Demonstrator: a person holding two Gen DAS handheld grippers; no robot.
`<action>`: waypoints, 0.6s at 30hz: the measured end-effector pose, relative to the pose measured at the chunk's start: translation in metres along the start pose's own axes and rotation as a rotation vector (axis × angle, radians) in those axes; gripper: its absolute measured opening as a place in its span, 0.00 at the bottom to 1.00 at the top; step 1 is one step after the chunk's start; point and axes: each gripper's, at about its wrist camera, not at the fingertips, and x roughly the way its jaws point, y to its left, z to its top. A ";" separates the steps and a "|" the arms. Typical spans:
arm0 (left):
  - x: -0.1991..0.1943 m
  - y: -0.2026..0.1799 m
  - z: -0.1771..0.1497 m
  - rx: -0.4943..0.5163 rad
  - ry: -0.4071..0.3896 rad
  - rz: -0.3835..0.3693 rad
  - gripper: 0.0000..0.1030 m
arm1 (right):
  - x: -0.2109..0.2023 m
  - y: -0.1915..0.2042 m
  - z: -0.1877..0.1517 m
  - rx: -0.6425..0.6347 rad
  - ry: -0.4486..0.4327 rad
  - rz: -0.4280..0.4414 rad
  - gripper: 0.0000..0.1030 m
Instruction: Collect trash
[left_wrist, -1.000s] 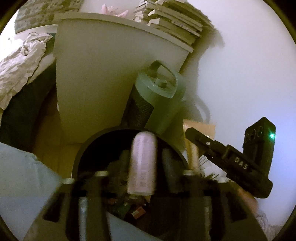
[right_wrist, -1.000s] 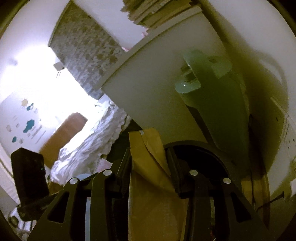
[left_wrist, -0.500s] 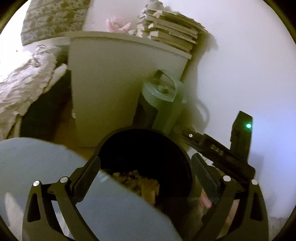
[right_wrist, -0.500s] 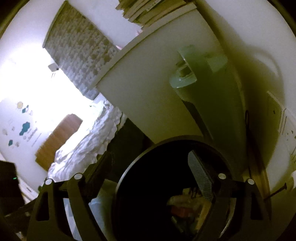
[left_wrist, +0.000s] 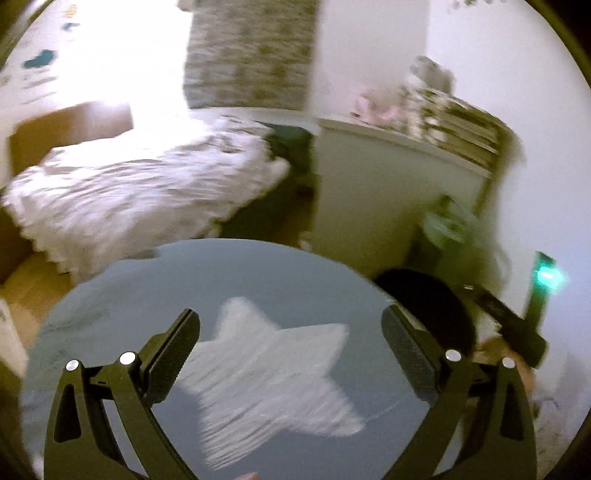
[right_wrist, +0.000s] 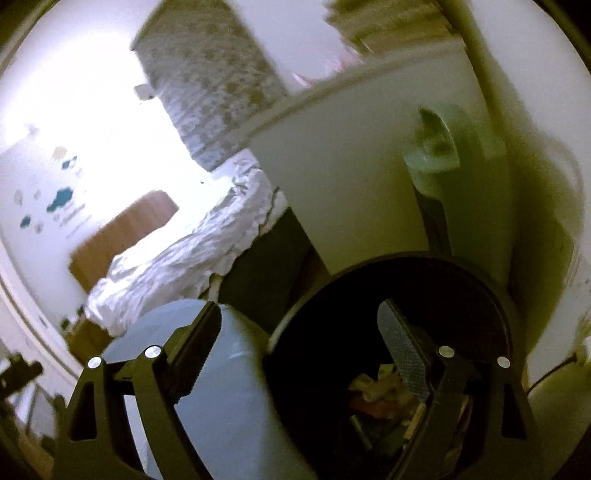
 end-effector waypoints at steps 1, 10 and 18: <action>-0.005 0.008 -0.003 -0.014 -0.004 0.022 0.95 | -0.011 0.016 -0.005 -0.035 -0.025 0.003 0.90; -0.050 0.076 -0.034 -0.158 -0.022 0.236 0.95 | -0.058 0.152 -0.058 -0.303 -0.057 0.177 0.95; -0.070 0.098 -0.054 -0.201 -0.034 0.322 0.95 | -0.065 0.207 -0.094 -0.398 -0.050 0.188 0.95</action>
